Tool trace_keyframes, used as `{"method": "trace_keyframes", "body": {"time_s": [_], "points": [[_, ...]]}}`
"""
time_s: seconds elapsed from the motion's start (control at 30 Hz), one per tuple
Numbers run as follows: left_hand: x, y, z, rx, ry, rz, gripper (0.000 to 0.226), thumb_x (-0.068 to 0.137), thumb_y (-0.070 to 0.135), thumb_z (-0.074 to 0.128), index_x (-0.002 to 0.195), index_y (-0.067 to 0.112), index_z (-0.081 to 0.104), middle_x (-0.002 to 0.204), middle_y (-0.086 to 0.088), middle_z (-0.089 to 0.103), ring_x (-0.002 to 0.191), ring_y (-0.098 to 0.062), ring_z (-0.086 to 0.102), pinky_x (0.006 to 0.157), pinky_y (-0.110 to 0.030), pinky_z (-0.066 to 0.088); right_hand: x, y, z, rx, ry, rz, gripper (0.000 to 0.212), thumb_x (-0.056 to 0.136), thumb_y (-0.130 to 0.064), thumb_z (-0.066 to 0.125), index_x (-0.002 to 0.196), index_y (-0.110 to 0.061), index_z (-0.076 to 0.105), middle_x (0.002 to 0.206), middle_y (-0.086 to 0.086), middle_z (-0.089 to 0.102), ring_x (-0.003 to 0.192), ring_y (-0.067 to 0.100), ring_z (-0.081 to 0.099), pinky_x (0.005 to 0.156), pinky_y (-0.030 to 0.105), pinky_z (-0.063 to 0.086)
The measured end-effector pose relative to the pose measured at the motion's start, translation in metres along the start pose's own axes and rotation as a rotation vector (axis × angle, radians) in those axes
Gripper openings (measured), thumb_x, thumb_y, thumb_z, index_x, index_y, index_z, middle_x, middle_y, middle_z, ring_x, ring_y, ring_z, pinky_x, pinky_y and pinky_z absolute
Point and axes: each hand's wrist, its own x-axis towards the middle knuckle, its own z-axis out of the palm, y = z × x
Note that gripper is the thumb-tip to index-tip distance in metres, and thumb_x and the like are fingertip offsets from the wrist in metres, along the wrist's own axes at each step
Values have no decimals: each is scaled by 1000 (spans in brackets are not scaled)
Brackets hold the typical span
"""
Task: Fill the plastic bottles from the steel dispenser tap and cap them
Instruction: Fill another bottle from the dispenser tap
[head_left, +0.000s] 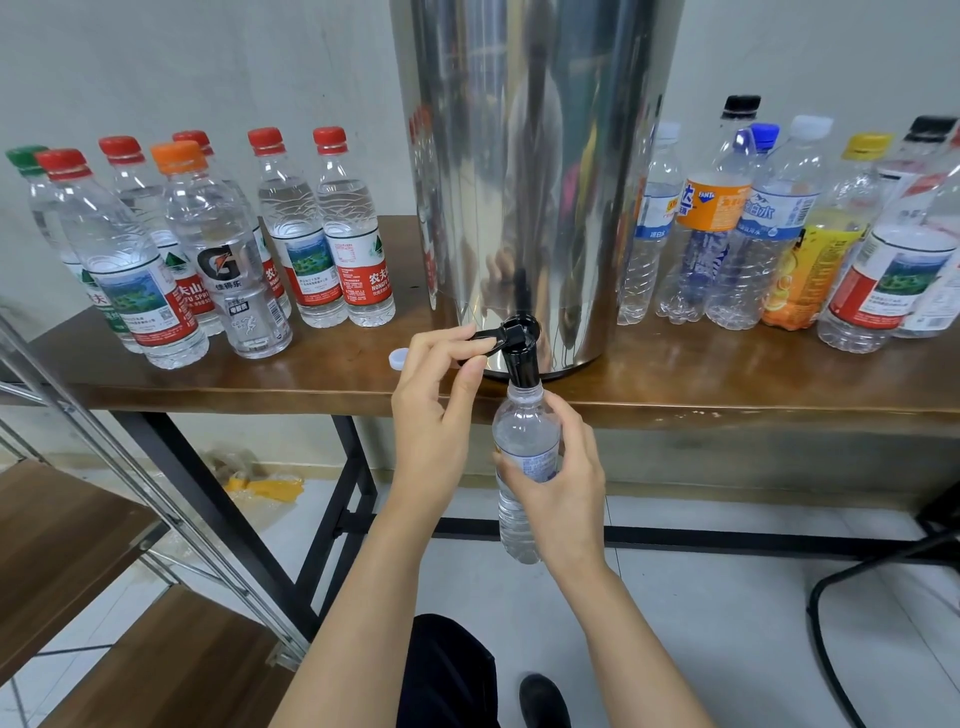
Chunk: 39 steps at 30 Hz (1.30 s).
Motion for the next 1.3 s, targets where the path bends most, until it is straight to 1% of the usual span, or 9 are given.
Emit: {"method": "trace_keyframes", "body": {"time_s": [0.07, 0.17, 0.23, 0.33, 0.43, 0.63, 0.83, 1.03, 1.3], "points": [[1, -2, -3, 4, -20, 14, 26, 99, 10, 57, 105, 33, 67, 118, 8, 60, 117, -5, 55, 94, -21, 45, 0, -1, 0, 4, 2, -3, 75, 76, -16, 84, 128, -49, 42, 130, -17, 51, 112, -22, 42, 84, -4, 32], [4, -9, -9, 69, -54, 81, 26, 99, 16, 56, 107, 37, 69, 120, 11, 60, 119, -13, 55, 102, -42, 45, 0, -2, -1, 16, -3, 2, 74, 76, -16, 84, 127, -49, 43, 130, -16, 52, 113, -21, 43, 84, -4, 32], [6, -12, -14, 143, -84, 121, 23, 99, 26, 53, 114, 38, 65, 120, 18, 58, 117, -9, 52, 100, -50, 44, 0, -1, -2, 21, -10, 4, 73, 76, -17, 84, 129, -47, 44, 130, -15, 51, 112, -22, 43, 83, -4, 32], [11, -14, -19, 217, -118, 172, 24, 99, 31, 50, 117, 37, 64, 119, 20, 58, 113, -6, 50, 93, -50, 46, 0, 0, -2, 26, -16, 7, 72, 76, -18, 84, 133, -40, 47, 131, -14, 52, 113, -20, 43, 84, -3, 32], [15, -16, -23, 279, -142, 253, 24, 99, 29, 50, 118, 35, 63, 121, 15, 59, 112, -14, 52, 92, -51, 46, 1, -1, -2, 35, -20, 9, 72, 76, -17, 84, 132, -41, 46, 131, -14, 52, 113, -20, 43, 85, -3, 32], [25, -16, -29, 473, -157, 457, 25, 98, 26, 50, 120, 31, 61, 113, 4, 66, 104, -19, 53, 94, -30, 32, 1, -3, -2, 49, -16, 7, 72, 75, -16, 85, 128, -44, 45, 129, -14, 52, 111, -20, 44, 85, -3, 33], [46, -4, -33, 549, -169, 578, 22, 97, 17, 54, 113, 29, 65, 100, 2, 66, 98, -24, 54, 95, -32, 28, 2, 0, -2, 60, -24, 14, 72, 75, -16, 85, 130, -42, 48, 128, -16, 52, 114, -14, 47, 85, -1, 35], [75, 20, -9, 586, -284, 545, 29, 98, 28, 47, 117, 29, 69, 94, 6, 63, 101, -18, 47, 95, -31, 24, 2, 1, -3, 63, -39, 19, 72, 76, -15, 84, 133, -40, 48, 129, -17, 52, 115, -13, 47, 85, -1, 36], [67, 10, -18, 313, -154, 353, 32, 101, 25, 50, 131, 28, 62, 110, 6, 67, 107, -19, 56, 95, -38, 42, 3, 0, -4, 64, -36, 16, 73, 75, -16, 84, 131, -45, 48, 129, -17, 53, 113, -14, 48, 85, -1, 36]]}}
